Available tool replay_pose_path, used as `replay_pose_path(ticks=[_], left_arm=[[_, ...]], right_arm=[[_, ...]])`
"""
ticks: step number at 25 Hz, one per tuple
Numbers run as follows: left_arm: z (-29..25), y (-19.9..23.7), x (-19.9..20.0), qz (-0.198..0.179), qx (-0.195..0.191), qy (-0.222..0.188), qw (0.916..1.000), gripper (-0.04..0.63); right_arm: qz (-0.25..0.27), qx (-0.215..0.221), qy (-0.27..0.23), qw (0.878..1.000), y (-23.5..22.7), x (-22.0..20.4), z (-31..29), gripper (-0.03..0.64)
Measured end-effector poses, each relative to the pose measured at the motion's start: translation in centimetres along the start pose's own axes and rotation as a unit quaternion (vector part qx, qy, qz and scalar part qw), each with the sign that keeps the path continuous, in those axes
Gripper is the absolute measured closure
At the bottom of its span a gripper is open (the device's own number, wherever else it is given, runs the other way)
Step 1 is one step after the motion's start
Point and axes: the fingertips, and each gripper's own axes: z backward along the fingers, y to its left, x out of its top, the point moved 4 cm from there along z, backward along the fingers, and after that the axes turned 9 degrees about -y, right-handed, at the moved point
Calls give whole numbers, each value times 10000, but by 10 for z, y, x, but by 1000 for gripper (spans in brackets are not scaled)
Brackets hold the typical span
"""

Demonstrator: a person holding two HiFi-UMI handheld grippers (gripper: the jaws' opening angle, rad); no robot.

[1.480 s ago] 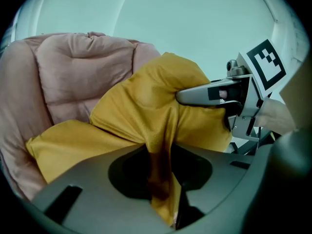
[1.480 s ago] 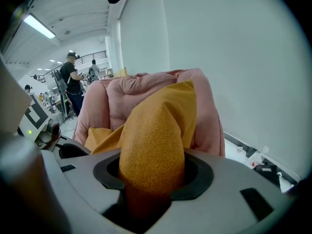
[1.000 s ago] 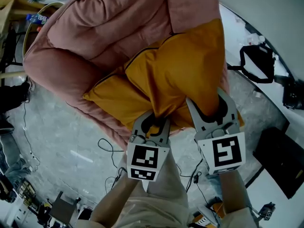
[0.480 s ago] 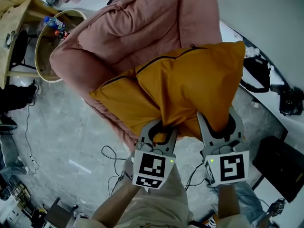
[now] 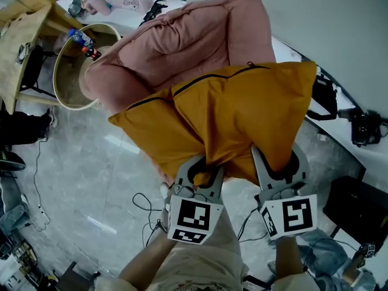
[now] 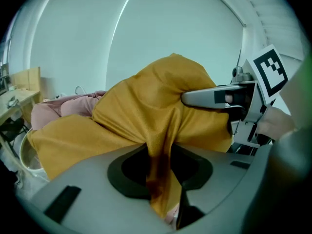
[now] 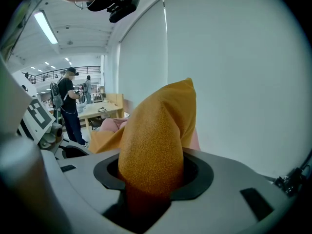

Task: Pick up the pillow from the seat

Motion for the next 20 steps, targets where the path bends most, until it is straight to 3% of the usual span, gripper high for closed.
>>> replay_pose_path(ticks=[20], left_arm=[[136, -3, 12, -204, 111, -110, 9997, 480]], right_arm=[[-185, 69, -465, 9987, 101, 50, 74, 388]])
